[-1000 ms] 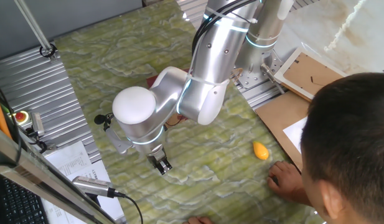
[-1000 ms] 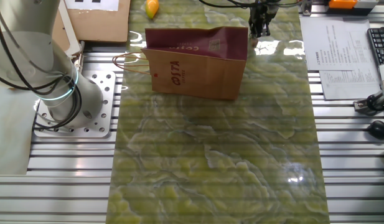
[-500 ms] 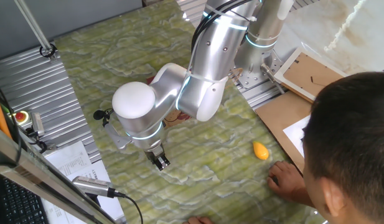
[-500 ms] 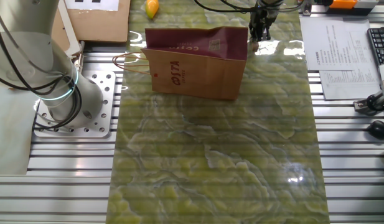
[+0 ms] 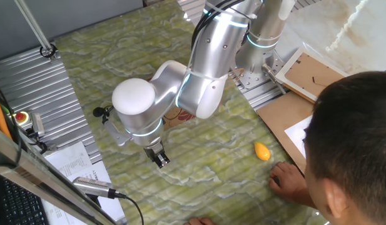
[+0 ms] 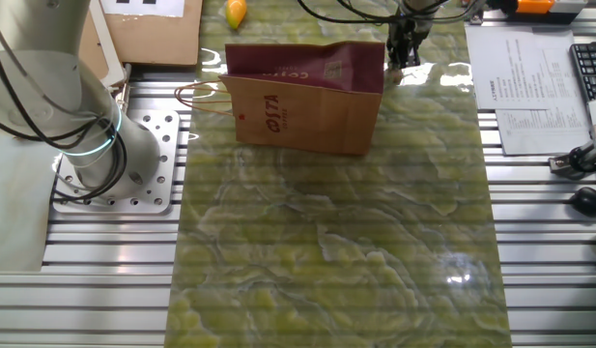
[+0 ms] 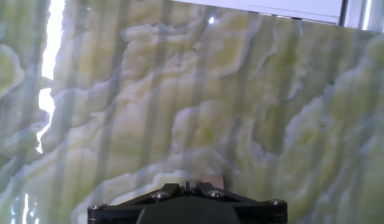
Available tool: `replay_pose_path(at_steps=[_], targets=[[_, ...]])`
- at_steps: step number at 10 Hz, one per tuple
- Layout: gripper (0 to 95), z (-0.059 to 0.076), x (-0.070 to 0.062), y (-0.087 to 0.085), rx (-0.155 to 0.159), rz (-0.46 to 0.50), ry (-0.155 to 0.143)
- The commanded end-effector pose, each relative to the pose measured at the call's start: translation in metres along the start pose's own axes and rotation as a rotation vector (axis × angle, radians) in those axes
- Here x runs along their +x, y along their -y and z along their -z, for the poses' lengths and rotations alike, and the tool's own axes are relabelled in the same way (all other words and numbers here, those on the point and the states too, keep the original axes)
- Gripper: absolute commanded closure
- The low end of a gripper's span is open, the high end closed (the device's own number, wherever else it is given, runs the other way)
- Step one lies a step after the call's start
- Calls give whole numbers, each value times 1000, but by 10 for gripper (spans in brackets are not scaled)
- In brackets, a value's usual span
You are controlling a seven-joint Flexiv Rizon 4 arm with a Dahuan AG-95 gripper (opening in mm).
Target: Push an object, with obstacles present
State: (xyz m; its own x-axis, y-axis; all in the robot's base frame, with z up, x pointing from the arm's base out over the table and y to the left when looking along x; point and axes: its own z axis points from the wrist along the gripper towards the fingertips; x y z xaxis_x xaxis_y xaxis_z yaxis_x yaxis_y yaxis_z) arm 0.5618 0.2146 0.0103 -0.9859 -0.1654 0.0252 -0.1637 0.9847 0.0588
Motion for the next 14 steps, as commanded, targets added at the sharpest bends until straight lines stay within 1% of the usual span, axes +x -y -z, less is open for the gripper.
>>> replay_pose_path(at_steps=[1,7,14], targets=[[950,-2,0,4,4,1,4],[950,-3,2,13,11,-5,12],[950,2,8,29,16,-5,25]])
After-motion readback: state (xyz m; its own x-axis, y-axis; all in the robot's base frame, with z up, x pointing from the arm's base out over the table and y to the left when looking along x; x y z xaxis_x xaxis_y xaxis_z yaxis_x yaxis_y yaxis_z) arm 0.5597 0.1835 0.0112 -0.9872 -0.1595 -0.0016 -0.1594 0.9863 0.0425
